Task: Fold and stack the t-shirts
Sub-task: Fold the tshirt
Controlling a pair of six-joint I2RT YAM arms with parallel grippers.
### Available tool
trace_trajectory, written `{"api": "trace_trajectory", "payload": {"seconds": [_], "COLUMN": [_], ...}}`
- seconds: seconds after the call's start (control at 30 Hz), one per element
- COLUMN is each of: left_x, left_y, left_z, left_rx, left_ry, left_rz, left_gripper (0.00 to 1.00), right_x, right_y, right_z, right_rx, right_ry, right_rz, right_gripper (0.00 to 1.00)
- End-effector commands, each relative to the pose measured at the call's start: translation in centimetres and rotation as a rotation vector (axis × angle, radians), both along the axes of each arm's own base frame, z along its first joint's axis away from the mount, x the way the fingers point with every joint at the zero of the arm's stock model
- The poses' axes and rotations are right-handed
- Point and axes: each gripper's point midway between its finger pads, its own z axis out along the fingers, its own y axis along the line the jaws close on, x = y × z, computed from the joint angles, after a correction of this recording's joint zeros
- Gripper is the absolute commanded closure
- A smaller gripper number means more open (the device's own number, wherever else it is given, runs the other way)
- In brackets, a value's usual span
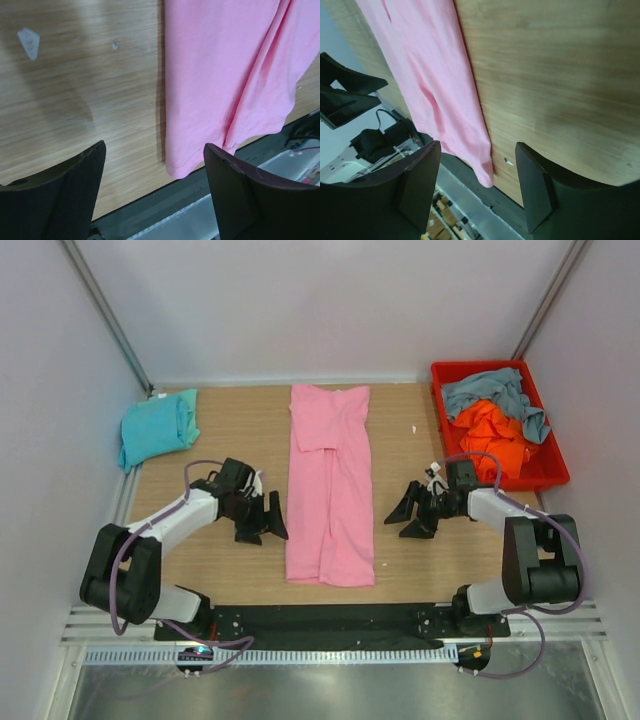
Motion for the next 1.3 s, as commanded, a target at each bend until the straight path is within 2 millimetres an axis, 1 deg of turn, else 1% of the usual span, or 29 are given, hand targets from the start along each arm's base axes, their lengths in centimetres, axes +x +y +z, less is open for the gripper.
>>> {"api": "trace_trajectory", "payload": {"seconds": [0.0,0.13,0.23,0.27,0.3,0.37,0.4,0.47,0.5,0.57,0.6,0.63,0.8,0.87,0.93,0.97,1.0,1.07,1.13,1.17,1.23,1.27], "left_x": [1.6,0.9,0.0,-0.3,-1.0,-1.7,-2.4,-3.1,-3.9,-4.4,-4.7,-4.9,-5.6,-5.8,-6.0,-5.9,-6.1,-6.1,-6.1,-6.0,-6.1,-6.2], "left_y": [-2.2,-2.1,-2.0,-2.0,-2.1,-2.1,-2.0,-1.7,-1.8,-1.8,-2.0,-2.1,-2.3,-2.6,-2.8,-3.0,-3.2,-3.5,-3.6,-3.8,-3.9,-4.2], "left_z": [3.6,2.9,2.2,2.1,1.8,1.3,0.8,-0.3,-0.9,-2.0,-2.3,-2.5,-3.2,-3.3,-3.4,-3.3,-3.2,-3.1,-3.2,-3.1,-3.1,-2.9], "left_rx": [-0.26,-0.322,-0.337,-0.341,-0.347,-0.347,-0.331,-0.293,-0.277,-0.239,-0.23,-0.226,-0.211,-0.207,-0.205,-0.213,-0.215,-0.225,-0.222,-0.225,-0.229,-0.233], "left_ry": [-0.04,0.018,0.07,0.084,0.12,0.161,0.193,0.216,0.236,0.254,0.262,0.268,0.316,0.321,0.326,0.322,0.328,0.335,0.341,0.339,0.344,0.343], "left_rz": [0.135,0.2,0.221,0.223,0.228,0.231,0.235,0.23,0.218,0.227,0.213,0.209,0.207,0.192,0.188,0.187,0.183,0.175,0.174,0.17,0.164,0.152], "left_gripper": [0.21,0.24,0.27,0.28,0.3,0.34,0.35,0.37,0.37,0.38,0.38,0.39,0.43,0.44,0.46,0.48,0.53,0.54,0.55,0.56,0.62,0.67], "right_x": [-1.1,-4.5,-7.0,-7.9,-8.4,-8.4,-8.2,-7.7,-7.8,-7.8,-8.2,-8.5,-8.3,-9.1,-10.3,-10.4,-10.8,-11.0,-11.2,-11.4,-11.4,-11.5], "right_y": [1.5,1.7,2.4,3.0,3.1,3.1,3.1,2.9,3.1,3.4,3.8,4.1,5.0,5.5,6.0,6.2,6.3,6.7,6.9,7.0,7.3,7.5], "right_z": [1.9,0.4,-0.3,-0.5,-0.8,-1.5,-1.7,-2.6,-2.9,-3.4,-3.5,-3.6,-3.6,-3.5,-3.7,-3.7,-3.8,-3.6,-3.6,-3.6,-3.5,-3.5], "right_rx": [0.149,0.143,0.125,0.112,0.1,0.065,0.05,0.029,0.023,0.006,0.006,0.007,0.027,0.025,0.022,0.025,0.024,0.031,0.036,0.036,0.05,0.055], "right_ry": [0.042,0.223,0.313,0.343,0.354,0.342,0.337,0.339,0.345,0.341,0.347,0.35,0.355,0.373,0.389,0.389,0.399,0.407,0.416,0.419,0.423,0.422], "right_rz": [-0.062,-0.092,-0.08,-0.06,-0.048,-0.037,-0.042,-0.055,-0.048,-0.031,-0.017,-0.008,0.017,0.043,0.08,0.082,0.088,0.108,0.115,0.123,0.125,0.131], "right_gripper": [0.32,0.34,0.35,0.35,0.36,0.36,0.37,0.39,0.39,0.39,0.39,0.39,0.42,0.44,0.46,0.5,0.51,0.56,0.58,0.62,0.69,0.77]}}
